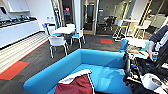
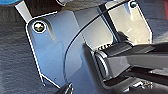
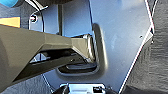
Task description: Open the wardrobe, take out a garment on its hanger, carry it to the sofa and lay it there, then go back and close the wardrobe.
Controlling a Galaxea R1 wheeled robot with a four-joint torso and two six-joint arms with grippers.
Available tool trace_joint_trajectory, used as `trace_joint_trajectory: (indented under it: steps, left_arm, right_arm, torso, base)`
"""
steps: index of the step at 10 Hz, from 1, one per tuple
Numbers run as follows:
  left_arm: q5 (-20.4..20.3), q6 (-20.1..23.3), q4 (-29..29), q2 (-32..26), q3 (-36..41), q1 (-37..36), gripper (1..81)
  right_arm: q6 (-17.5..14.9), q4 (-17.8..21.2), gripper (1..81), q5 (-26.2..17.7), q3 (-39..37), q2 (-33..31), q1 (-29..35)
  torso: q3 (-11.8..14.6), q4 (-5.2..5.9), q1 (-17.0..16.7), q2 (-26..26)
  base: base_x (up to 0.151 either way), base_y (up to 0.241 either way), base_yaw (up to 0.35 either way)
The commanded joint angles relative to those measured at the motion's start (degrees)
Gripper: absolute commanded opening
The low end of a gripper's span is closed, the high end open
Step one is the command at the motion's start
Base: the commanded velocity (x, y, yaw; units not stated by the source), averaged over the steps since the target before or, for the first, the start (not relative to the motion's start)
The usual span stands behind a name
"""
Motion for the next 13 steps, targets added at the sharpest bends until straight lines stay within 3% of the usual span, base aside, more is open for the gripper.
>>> trace_joint_trajectory:
  steps: [1, 10, 13]
  left_arm:
    - [2.9, -0.3, 0.5, -0.2, -0.1, -1.5, 81.1]
    - [2.9, -0.3, 0.5, 0.1, -0.1, -1.3, 81.1]
    - [2.9, -0.3, 0.5, 0.2, -0.1, -1.3, 81.1]
  right_arm:
    - [-0.1, 0.1, 81.1, -3.7, 0.0, 0.4, 0.6]
    - [-0.1, 0.3, 81.1, -3.6, -0.1, 0.4, 0.4]
    - [-0.1, 0.2, 81.1, -3.6, -0.1, 0.4, 0.4]
  torso:
    - [0.0, 0.0, 0.1, 0.0]
    - [0.0, 0.0, 0.1, 0.0]
    - [0.0, 0.0, 0.1, -0.1]
  base:
    - [-0.068, 0.0, 0.0]
    - [-0.083, 0.0, 0.0]
    - [0.0, 0.0, 0.0]
